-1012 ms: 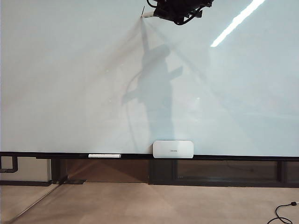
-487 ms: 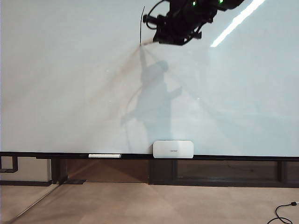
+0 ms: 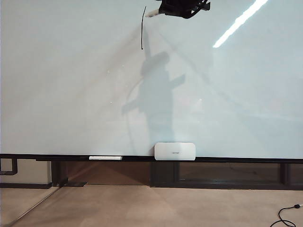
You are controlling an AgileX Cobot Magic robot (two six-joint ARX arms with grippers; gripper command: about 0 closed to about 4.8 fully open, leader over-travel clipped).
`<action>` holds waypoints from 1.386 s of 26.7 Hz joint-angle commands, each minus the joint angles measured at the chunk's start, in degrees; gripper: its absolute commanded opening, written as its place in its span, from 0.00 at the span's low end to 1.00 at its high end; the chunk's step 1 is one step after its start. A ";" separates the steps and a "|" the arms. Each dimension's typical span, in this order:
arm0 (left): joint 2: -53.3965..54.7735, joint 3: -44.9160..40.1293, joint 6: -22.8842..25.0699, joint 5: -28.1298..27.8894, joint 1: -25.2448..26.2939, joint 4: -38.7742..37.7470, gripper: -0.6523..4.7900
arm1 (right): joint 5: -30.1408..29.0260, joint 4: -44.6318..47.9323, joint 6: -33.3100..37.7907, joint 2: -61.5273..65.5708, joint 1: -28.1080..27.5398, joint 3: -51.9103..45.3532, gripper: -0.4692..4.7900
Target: Reach to the right to find the marker pen, pick it up, and write the number 10 on the whiteboard.
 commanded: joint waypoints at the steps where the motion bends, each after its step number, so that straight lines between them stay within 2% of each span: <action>1: -0.24 0.26 -0.09 1.42 0.07 0.79 0.11 | 1.73 2.03 -1.01 0.11 -0.04 -0.09 0.09; 5: -0.24 0.26 -0.13 4.11 0.07 0.74 0.11 | 3.19 4.42 -0.96 0.11 -0.07 -0.02 0.09; 14: 0.07 0.20 -0.15 4.39 0.07 -1.70 0.11 | 4.09 6.38 -1.03 0.11 -0.31 1.70 0.09; 19: 0.15 0.22 -0.37 5.20 0.07 -1.42 0.11 | 4.07 4.96 -0.90 0.37 -0.33 4.39 0.09; 24: 0.15 0.22 -0.28 3.67 0.07 -1.20 0.11 | 4.15 2.64 -2.08 0.66 -0.33 4.39 0.09; 37: 0.15 0.24 -0.24 4.11 0.07 -0.48 0.11 | 4.94 0.44 -0.79 1.03 -2.36 4.37 0.09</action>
